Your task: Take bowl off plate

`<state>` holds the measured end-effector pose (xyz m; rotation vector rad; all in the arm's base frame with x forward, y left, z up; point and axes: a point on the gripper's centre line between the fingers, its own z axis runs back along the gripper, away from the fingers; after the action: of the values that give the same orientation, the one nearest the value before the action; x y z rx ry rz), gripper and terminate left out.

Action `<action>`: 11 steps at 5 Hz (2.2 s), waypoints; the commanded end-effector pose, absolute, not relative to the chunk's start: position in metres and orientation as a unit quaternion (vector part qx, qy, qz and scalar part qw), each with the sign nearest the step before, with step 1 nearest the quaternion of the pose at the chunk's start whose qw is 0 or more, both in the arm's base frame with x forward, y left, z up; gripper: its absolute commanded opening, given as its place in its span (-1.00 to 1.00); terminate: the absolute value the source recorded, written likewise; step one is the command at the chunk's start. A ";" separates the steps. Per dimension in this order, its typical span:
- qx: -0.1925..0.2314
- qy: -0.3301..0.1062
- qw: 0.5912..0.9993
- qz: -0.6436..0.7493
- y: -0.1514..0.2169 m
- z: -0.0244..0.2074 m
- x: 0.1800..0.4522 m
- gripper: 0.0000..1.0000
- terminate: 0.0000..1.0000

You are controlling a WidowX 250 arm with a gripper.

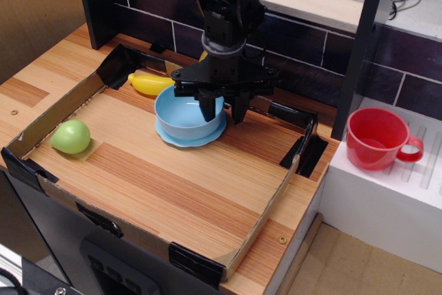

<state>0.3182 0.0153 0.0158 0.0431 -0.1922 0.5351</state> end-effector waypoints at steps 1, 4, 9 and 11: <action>0.014 -0.132 0.952 0.277 0.021 0.043 0.329 -1.00 -1.00; -0.028 -0.109 0.963 0.245 -0.005 0.073 0.264 -1.00 -1.00; -0.044 -0.040 0.973 0.224 -0.034 0.031 0.225 1.00 -1.00; -0.062 -0.080 0.963 0.251 0.007 0.091 0.228 1.00 -1.00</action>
<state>0.2230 0.0034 0.0781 -0.1190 -0.1194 0.5149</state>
